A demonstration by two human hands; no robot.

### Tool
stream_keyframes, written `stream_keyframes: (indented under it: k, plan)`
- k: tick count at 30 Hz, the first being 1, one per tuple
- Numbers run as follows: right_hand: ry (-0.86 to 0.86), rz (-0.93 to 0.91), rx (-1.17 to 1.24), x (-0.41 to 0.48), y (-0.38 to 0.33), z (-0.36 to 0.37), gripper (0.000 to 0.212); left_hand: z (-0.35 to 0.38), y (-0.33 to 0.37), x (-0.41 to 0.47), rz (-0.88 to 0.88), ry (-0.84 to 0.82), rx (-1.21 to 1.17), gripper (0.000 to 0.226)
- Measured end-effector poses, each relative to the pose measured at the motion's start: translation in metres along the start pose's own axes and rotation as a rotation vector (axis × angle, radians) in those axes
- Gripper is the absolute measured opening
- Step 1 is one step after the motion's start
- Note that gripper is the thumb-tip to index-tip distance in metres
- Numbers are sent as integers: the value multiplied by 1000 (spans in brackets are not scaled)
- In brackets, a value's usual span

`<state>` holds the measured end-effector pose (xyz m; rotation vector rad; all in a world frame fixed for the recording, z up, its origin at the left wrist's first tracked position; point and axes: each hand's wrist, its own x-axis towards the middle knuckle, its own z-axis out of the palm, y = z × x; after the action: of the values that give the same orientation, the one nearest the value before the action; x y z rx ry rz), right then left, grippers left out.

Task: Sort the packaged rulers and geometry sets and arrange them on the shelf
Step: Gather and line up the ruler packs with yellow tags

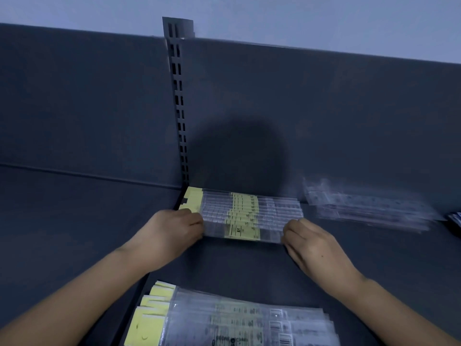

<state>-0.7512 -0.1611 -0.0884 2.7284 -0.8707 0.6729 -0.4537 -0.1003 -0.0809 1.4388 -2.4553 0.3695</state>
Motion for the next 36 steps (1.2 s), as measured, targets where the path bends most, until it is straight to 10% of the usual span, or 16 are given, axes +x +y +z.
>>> stream_keyframes:
  k: [11, 18, 28, 36]
  plan:
    - [-87, 66, 155, -6, 2, -2, 27, -10, -1, -7, -202, -27, -181, 12]
    - [-103, 195, 126, -5, 3, -4, 29, -11, -10, -11, -524, -115, -280, 63]
    - [-236, 397, 346, 11, 10, -9, 38, -12, -15, -9, -539, 1, -438, 13]
    - [-201, 553, 566, 2, 27, -32, 32, -25, -25, -17, -609, 8, -638, 20]
